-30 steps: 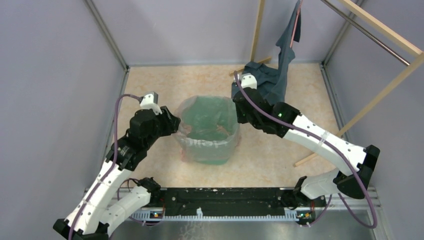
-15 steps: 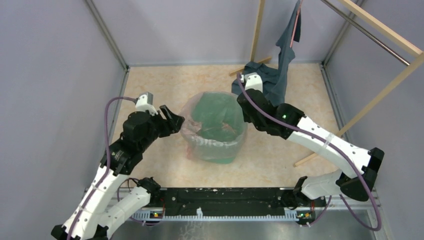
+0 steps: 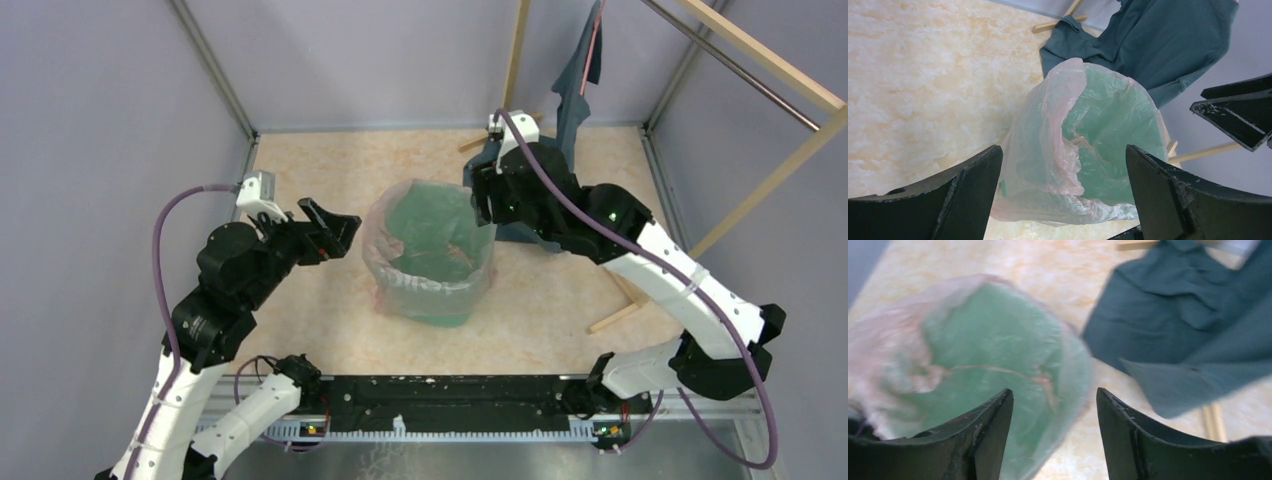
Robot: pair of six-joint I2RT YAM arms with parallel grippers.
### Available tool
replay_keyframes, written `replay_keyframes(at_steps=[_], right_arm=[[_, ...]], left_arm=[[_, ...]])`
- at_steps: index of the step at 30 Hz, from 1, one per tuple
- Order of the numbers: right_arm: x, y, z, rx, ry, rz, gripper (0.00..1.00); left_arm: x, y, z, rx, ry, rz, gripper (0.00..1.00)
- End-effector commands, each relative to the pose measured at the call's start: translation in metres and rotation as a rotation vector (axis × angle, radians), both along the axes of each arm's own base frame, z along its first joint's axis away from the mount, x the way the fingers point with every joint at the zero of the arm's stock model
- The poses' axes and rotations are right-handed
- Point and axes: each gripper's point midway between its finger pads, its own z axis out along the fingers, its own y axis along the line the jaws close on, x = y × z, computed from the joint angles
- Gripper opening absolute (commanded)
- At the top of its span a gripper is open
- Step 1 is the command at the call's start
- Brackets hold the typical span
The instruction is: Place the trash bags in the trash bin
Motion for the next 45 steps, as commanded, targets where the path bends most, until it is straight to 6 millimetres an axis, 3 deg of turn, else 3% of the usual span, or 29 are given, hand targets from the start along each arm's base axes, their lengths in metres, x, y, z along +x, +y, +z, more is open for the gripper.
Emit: replay_keyframes(at_steps=[1, 3, 5, 16, 21, 33, 36, 40, 45], right_arm=[[-0.028, 0.083, -0.029, 0.098, 0.179, 0.341, 0.58], [-0.035, 0.109, -0.051, 0.137, 0.259, 0.42, 0.48], [-0.034, 0.12, -0.075, 0.128, 0.306, 0.422, 0.35], [-0.03, 0.116, -0.202, -0.092, 0.447, 0.402, 0.03], [-0.027, 0.129, -0.252, -0.129, 0.515, 0.399, 0.0], [-0.015, 0.154, -0.329, -0.142, 0.589, 0.38, 0.0], [-0.013, 0.161, -0.331, -0.136, 0.597, 0.373, 0.0], [-0.01, 0.16, -0.298, -0.099, 0.556, 0.358, 0.01], [-0.016, 0.151, -0.243, -0.058, 0.515, 0.347, 0.27]], left_arm=[[-0.006, 0.005, 0.008, 0.021, -0.041, -0.007, 0.99], [-0.009, 0.004, 0.006, 0.017, -0.043, -0.02, 0.99], [-0.012, 0.003, 0.003, 0.019, -0.036, -0.032, 0.99], [-0.017, 0.001, -0.017, 0.038, -0.025, -0.059, 0.99], [-0.019, 0.001, -0.015, 0.04, -0.037, -0.067, 0.99], [-0.032, 0.017, -0.01, 0.054, -0.059, -0.029, 0.99], [-0.034, 0.018, -0.008, 0.055, -0.059, -0.028, 0.99], [-0.037, 0.021, -0.007, 0.051, -0.057, -0.021, 0.99], [-0.034, 0.019, -0.015, 0.043, -0.043, -0.021, 0.99]])
